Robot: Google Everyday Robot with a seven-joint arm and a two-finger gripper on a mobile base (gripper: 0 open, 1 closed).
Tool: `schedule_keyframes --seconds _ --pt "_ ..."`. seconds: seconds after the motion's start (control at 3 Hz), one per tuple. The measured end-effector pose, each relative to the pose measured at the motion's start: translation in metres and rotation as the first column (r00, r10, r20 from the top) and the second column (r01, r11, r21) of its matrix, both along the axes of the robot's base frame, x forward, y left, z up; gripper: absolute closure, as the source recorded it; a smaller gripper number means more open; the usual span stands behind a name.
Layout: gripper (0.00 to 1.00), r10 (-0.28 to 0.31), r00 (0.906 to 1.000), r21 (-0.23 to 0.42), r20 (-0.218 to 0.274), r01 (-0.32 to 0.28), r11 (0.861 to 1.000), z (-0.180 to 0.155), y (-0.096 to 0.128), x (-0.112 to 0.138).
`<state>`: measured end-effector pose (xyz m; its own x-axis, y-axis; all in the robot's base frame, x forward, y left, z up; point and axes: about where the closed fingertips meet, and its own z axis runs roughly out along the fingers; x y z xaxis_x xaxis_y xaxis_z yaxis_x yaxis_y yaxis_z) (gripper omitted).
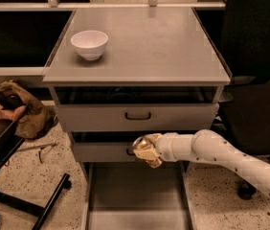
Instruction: Pick orange can from bottom drawer and place on counter
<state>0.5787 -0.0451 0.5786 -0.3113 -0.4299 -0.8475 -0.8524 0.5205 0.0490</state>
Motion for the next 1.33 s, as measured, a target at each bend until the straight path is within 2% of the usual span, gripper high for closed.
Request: schedule_keyframes --seconds 0.33,0.67,1.0,1.33 --pt "1.0 0.004 1.0 0.022 0.003 -0.004 1.0 0.018 0.001 0.003" --pt "1.0 0.019 0.9974 0.061 0.07 -0.023 0.998 0.074 0.001 0.006" --pt "1.0 0.046 0.9808 0.084 0.189 -0.063 0.994 0.158 0.005 0.012" --pt "1.0 0.066 0.9589 0.091 0.276 -0.095 0.991 0.226 0.003 0.031"
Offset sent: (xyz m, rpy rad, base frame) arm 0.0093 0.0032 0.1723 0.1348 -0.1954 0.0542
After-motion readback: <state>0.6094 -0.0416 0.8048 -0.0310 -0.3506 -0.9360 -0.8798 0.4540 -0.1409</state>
